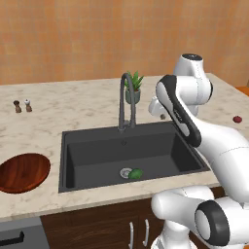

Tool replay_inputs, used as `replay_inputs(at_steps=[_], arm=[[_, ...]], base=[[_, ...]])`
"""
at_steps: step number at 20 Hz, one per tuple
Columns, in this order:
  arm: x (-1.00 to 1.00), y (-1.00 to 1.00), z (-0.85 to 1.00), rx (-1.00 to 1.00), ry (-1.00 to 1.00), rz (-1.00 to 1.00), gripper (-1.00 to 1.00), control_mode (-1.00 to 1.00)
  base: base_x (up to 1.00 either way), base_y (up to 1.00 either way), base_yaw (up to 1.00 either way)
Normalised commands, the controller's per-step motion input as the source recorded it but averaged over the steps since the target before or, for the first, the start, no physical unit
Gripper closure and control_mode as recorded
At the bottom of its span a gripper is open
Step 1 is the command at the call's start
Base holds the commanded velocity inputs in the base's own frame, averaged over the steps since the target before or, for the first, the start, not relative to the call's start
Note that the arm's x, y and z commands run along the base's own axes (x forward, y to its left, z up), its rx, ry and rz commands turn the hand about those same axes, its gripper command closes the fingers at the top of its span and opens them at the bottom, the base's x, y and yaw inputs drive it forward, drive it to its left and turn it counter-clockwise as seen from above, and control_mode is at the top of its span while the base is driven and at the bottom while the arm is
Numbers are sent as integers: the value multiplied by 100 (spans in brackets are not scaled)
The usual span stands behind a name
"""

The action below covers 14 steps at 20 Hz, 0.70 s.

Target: Pick the broccoli from the sink and place it in the bowl. Then pick the bowl and place it in the microwave. Then close the microwave door and press the start button.

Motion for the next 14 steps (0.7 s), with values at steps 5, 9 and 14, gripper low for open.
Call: replay_inputs(at_steps=[5,9,14], arm=[[-23,7,0,3,0,0,-100,-100],[-40,9,-13,8,1,0,-100,-100],[-38,3,-24,7,7,0,-100,-100]], base=[[0,0,0],[0,0,0],[0,0,0]])
